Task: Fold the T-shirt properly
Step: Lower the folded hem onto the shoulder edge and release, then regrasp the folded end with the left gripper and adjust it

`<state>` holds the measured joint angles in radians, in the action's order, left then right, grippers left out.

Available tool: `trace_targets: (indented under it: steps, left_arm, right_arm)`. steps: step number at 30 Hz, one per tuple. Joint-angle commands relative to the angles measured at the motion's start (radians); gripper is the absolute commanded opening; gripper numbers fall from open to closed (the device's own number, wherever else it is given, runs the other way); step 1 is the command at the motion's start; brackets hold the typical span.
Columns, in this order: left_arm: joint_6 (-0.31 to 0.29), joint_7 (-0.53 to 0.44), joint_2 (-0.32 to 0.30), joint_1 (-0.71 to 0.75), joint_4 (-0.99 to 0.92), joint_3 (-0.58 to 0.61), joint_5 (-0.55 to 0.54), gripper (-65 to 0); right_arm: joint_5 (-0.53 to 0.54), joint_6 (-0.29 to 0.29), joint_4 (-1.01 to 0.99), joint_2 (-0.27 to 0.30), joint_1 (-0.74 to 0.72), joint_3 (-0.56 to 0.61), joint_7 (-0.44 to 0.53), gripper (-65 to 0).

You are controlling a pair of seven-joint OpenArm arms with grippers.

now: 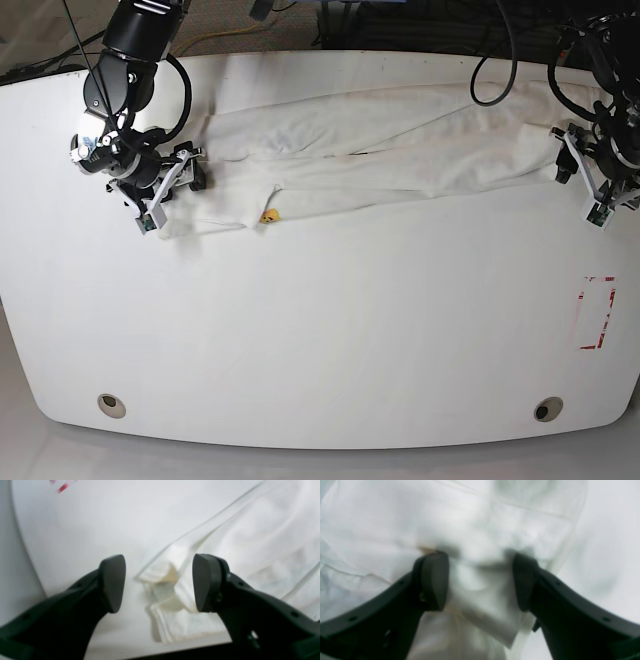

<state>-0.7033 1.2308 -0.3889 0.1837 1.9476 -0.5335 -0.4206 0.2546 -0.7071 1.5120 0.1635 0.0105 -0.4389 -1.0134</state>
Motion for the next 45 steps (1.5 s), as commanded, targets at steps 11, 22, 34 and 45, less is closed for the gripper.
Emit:
trace_targets:
  steps: [11, 22, 34, 45]
  left_arm:
    - [0.005, -0.01, 0.005, -0.011, -0.175, 0.074, 0.121, -26.0]
    - [0.005, -0.012, -0.002, 0.04, -0.208, 0.077, 0.153, -49.3]
    - [0.005, -0.012, 0.003, 0.035, -0.21, 0.077, 0.242, -51.5]
    - [0.005, -0.009, -0.005, 0.04, -0.185, 0.072, 0.248, -65.0]
  right_arm:
    - [-0.019, 0.009, 0.005, 0.005, -0.004, -0.002, -0.029, -25.7]
    - [-0.019, 0.009, 0.005, 0.005, -0.004, -0.004, -0.029, -25.7]
    - [-0.019, 0.009, 0.005, -0.026, -0.004, -0.005, -0.029, -25.7]
    - [-0.019, 0.009, 0.005, -0.031, 0.001, -0.008, -0.029, -25.7]
